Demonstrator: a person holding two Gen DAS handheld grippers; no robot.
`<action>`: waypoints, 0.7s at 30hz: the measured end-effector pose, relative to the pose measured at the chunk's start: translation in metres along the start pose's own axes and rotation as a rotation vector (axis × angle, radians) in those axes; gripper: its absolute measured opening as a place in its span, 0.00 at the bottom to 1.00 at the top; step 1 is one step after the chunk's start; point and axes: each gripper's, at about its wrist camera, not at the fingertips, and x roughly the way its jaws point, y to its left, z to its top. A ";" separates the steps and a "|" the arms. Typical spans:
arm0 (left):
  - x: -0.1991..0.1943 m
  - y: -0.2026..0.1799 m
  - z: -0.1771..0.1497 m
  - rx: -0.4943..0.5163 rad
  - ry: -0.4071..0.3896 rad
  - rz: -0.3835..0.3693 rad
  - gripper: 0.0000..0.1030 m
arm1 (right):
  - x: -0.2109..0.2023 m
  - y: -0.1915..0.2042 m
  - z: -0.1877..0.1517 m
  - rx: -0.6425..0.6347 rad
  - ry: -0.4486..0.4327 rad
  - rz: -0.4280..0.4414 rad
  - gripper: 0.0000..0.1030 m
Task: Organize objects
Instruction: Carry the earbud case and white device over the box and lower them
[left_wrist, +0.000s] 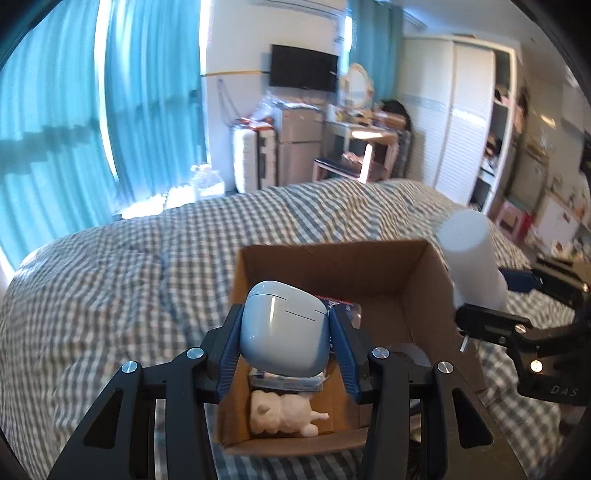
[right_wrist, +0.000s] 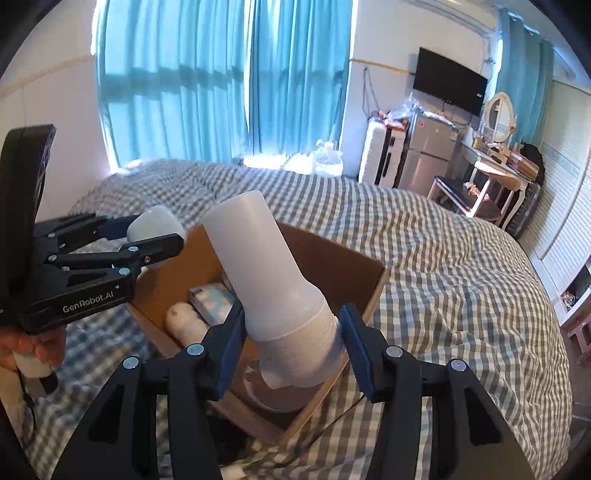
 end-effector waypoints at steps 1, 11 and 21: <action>0.006 -0.003 -0.002 0.016 0.008 -0.005 0.45 | 0.004 0.001 -0.002 -0.009 0.006 0.002 0.50; 0.036 -0.021 -0.017 0.091 0.065 0.006 0.45 | 0.040 0.001 0.002 -0.047 0.027 0.025 0.50; 0.038 -0.019 -0.027 0.083 0.079 0.014 0.47 | 0.041 -0.010 0.006 0.009 0.014 0.057 0.50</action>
